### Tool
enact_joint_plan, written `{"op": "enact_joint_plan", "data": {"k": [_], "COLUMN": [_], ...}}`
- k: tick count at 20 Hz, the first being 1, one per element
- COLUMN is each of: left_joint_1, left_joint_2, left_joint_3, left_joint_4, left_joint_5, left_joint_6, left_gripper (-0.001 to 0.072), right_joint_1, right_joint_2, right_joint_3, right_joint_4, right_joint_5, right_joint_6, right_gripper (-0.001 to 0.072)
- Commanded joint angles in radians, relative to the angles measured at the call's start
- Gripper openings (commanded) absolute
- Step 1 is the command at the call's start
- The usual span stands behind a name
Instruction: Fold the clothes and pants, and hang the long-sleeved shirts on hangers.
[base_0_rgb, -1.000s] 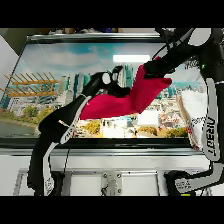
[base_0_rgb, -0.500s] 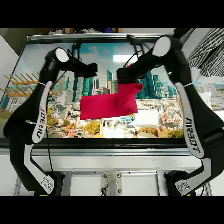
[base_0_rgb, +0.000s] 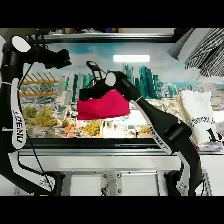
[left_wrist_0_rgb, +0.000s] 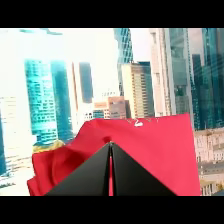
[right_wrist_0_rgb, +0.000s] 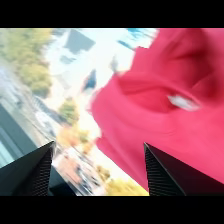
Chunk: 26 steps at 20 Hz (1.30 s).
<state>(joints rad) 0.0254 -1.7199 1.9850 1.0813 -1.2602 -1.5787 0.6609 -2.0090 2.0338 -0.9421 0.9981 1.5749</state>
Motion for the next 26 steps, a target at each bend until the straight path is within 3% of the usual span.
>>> {"op": "enact_joint_plan", "data": {"k": [1, 5, 8, 11, 12, 13, 17, 26], "left_joint_1": [0.054, 0.056, -0.007, -0.078, -0.107, -0.135, -0.218, -0.238], "left_joint_2": [0.041, 0.082, 0.119, 0.190, 0.214, 0.233, 0.262, 0.255], "left_joint_3": [0.000, -0.002, -0.047, -0.224, -0.290, -0.347, -0.467, -0.473], "left_joint_4": [0.001, 0.056, 0.206, 0.219, 0.219, 0.219, 0.220, 0.209], "left_joint_5": [-0.008, -0.056, -0.079, -0.013, 0.023, 0.060, 0.140, 0.129], "left_joint_6": [0.002, 0.006, 0.009, 0.010, 0.012, 0.012, 0.012, 0.012], "left_gripper": [0.0007, 0.0007, 0.0007, 0.0008, 0.0007, 0.0007, 0.0007, 0.0008], "right_joint_1": [0.040, -0.055, -0.218, -0.432, -0.503, -0.558, -0.640, -0.464], "right_joint_2": [-0.014, 0.133, 0.309, 0.415, 0.415, 0.402, 0.258, 0.045], "right_joint_3": [0.000, -0.113, -0.372, -0.627, -0.686, -0.725, -0.741, -0.618], "right_joint_4": [0.098, 0.013, -0.010, -0.071, -0.055, -0.013, 0.212, 0.502], "right_joint_5": [-0.105, -0.061, -0.012, 0.055, 0.058, 0.055, 0.054, 0.018], "right_joint_6": [-0.091, -0.114, -0.163, -0.116, -0.115, -0.118, -0.209, -0.332], "right_gripper": [0.0609, 0.0610, 0.0610, 0.0612, 0.0620, 0.0720, 0.0720, 0.0706]}}
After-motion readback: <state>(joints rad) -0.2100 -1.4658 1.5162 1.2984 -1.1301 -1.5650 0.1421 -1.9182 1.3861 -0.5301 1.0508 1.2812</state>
